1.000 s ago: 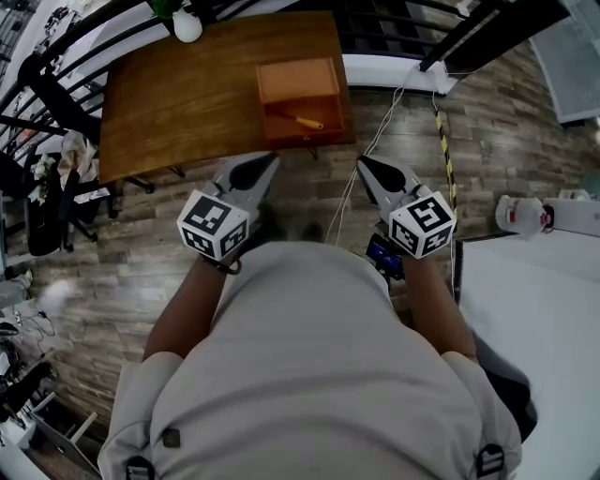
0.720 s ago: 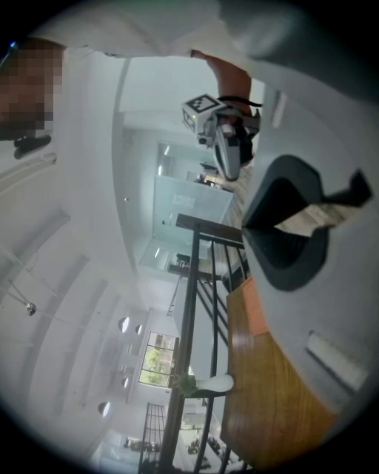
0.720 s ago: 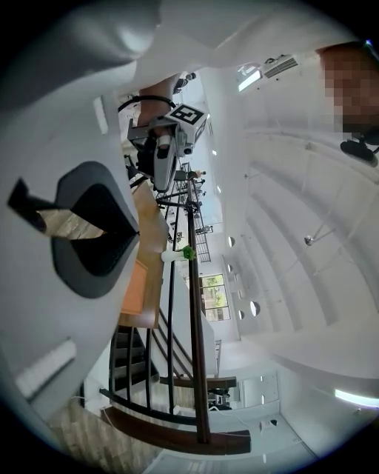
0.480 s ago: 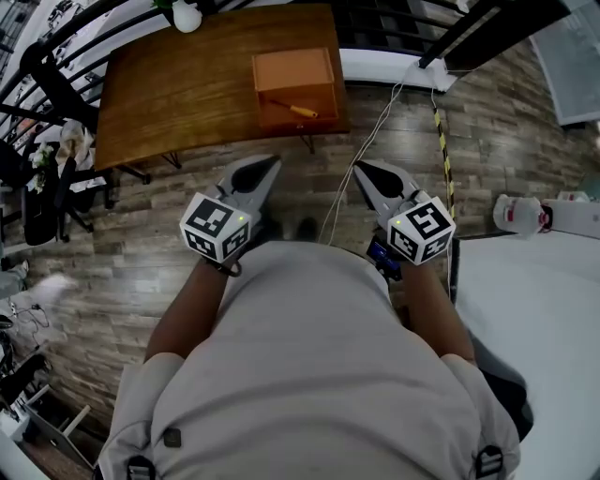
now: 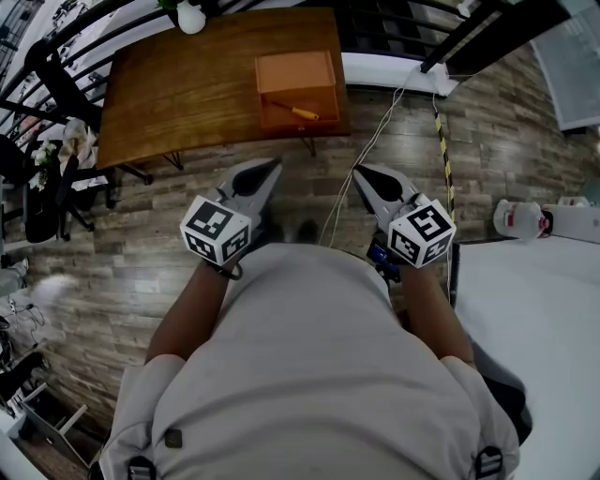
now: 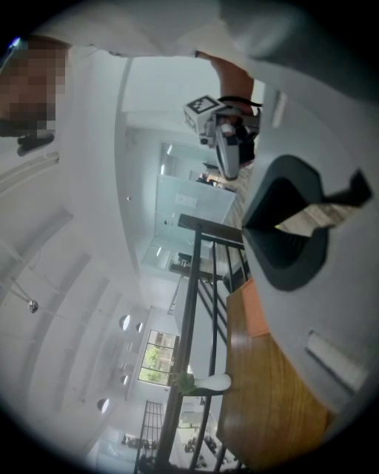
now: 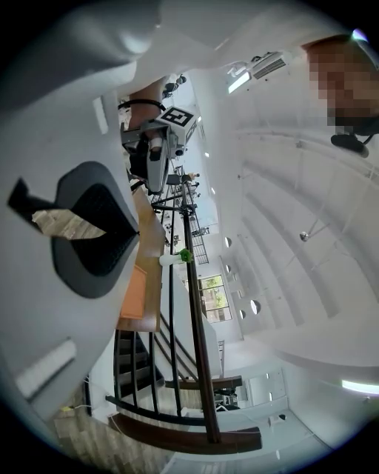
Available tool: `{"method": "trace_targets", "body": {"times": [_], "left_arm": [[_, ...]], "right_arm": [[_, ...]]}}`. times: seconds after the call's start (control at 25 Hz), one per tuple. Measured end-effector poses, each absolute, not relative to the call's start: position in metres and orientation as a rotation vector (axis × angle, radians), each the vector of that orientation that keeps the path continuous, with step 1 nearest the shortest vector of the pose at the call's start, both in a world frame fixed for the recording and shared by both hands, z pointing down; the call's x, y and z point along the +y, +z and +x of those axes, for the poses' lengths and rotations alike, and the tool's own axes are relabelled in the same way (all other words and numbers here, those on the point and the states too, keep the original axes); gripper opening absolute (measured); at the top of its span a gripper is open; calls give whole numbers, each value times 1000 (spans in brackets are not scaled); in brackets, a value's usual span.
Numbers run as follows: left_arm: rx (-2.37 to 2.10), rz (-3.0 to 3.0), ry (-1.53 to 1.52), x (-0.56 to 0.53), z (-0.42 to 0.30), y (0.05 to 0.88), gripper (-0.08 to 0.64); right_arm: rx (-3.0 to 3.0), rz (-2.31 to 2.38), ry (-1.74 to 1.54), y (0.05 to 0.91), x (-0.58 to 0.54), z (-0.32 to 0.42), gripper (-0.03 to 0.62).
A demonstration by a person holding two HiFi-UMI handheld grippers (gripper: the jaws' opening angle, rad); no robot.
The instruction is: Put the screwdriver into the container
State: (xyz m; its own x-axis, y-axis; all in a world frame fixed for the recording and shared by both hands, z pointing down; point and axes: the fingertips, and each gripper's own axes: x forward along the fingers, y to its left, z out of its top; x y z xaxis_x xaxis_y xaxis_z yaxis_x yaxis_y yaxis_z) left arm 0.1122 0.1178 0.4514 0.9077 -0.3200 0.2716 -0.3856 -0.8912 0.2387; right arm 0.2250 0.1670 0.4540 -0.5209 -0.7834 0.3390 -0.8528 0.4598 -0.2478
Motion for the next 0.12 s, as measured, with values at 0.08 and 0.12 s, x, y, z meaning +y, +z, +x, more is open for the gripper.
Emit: {"method": "trace_targets", "body": {"times": [0.08,0.12], "left_arm": [[-527,2779,324,119,112,451,3],[-528,2778,323,119,113,451,3]], "right_arm": [[-2530,1435,582,453,167,226,8],[-2531,1436,582,452,167,227,8]]}}
